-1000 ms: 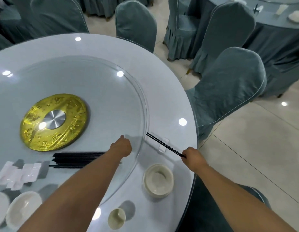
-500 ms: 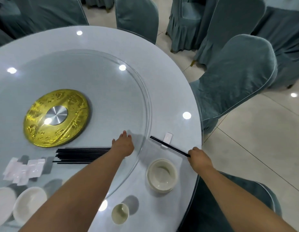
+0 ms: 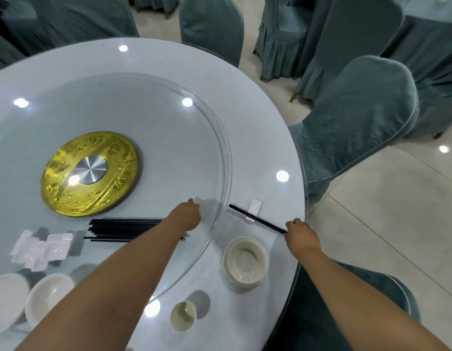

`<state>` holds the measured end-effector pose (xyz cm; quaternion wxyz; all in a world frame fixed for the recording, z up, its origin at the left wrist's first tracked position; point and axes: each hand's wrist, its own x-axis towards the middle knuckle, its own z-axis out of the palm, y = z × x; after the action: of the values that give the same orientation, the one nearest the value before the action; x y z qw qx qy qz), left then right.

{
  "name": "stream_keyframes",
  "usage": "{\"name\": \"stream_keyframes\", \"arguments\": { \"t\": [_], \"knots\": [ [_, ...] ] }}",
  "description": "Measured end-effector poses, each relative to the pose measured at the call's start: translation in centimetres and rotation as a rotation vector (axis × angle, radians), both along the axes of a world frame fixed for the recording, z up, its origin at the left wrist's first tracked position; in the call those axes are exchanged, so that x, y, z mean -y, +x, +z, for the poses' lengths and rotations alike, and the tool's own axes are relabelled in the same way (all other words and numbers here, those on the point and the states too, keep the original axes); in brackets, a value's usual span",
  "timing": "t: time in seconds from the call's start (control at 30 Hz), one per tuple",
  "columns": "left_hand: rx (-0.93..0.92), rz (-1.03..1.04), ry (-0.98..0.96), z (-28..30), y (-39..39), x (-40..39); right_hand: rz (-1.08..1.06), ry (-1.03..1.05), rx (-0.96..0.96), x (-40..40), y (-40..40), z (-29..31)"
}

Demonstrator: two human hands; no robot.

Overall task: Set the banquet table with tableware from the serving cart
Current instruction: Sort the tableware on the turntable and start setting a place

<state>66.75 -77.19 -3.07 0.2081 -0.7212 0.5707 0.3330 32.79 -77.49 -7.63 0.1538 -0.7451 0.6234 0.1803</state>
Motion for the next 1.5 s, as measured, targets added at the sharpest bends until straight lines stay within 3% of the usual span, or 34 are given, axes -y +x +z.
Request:
{"name": "stream_keyframes", "arguments": {
  "t": [0.2, 0.4, 0.67, 0.83, 1.17, 1.5],
  "knots": [
    [-0.193, 0.306, -0.253, 3.8, 2.6, -4.9, 0.098, -0.037, 0.037, 1.1, 5.9, 3.5],
    [-0.134, 0.479, -0.400, 6.8, 8.9, -11.6, 0.218, -0.068, 0.187, -0.8, 16.7, 6.8],
    [-0.103, 0.598, -0.422, 7.5, 16.9, -19.5, 0.361, 0.040, 0.356, -7.0, 30.0, 8.4],
    [-0.102, 0.648, -0.361, 6.6, 18.6, -21.7, 0.450, 0.106, 0.324, -10.3, 34.9, 8.1],
    [0.029, 0.587, -0.188, 1.9, 14.7, -25.1, 0.454, 0.185, 0.260, -13.4, 35.9, 6.8],
    [-0.054, 0.759, -0.267, -0.2, 14.1, -26.5, 0.373, 0.203, 0.243, -13.9, 30.7, 7.5]
  ]
}}
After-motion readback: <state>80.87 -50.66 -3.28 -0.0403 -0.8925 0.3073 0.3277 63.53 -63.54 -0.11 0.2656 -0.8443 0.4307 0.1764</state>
